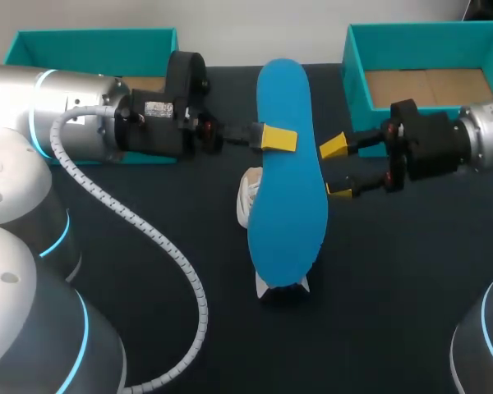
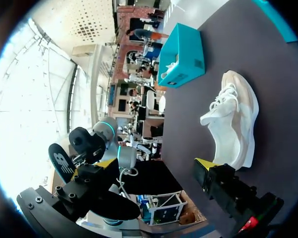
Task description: Take the shoe out of the shoebox, open the shoe tongue, remove and reinsert the insole, then place the shoe into the shoebox
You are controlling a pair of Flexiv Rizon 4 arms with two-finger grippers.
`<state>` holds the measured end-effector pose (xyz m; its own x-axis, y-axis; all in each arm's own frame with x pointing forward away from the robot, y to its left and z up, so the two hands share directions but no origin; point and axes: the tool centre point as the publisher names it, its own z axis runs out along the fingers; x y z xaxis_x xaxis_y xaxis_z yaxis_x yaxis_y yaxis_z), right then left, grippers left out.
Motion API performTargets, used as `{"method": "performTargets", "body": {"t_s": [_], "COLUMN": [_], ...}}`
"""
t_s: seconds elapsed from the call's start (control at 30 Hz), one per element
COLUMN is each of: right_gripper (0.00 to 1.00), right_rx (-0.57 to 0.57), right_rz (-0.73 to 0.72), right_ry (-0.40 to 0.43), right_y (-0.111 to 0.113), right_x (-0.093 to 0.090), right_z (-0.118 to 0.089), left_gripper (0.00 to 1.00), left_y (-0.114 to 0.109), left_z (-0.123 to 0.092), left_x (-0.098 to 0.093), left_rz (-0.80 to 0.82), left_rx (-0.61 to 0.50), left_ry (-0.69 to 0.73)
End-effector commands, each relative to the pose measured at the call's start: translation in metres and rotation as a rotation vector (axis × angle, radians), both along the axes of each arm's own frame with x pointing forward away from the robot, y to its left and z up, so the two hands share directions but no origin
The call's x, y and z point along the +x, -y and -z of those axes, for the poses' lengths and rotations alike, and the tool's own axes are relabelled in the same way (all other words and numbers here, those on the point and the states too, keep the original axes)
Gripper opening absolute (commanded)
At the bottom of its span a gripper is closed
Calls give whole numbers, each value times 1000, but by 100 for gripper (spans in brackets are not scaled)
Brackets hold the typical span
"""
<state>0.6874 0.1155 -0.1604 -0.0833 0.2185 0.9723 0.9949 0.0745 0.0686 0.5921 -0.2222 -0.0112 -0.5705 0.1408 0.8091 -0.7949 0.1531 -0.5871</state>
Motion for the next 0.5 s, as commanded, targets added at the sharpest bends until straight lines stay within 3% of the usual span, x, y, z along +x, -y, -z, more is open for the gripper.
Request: {"method": "performTargets", "body": {"t_s": [0.03, 0.17, 0.37, 0.5], "right_gripper": [100, 100, 100, 100], "right_rx": [-3, -3, -3, -3], "right_rz": [2, 2, 2, 2], "right_ry": [-1, -1, -1, -1], "right_y": [-1, -1, -1, -1], "right_x": [0, 0, 0, 0], "right_z": [0, 0, 0, 0], "left_gripper": [0, 0, 0, 0], "left_y": [0, -9, -21, -26], "left_z": [1, 13, 22, 28], "left_x": [-2, 3, 19, 27], "left_rz": [-2, 29, -47, -92], "left_rx": [-2, 47, 98, 109], "left_ry": [0, 218, 813, 1065]}}
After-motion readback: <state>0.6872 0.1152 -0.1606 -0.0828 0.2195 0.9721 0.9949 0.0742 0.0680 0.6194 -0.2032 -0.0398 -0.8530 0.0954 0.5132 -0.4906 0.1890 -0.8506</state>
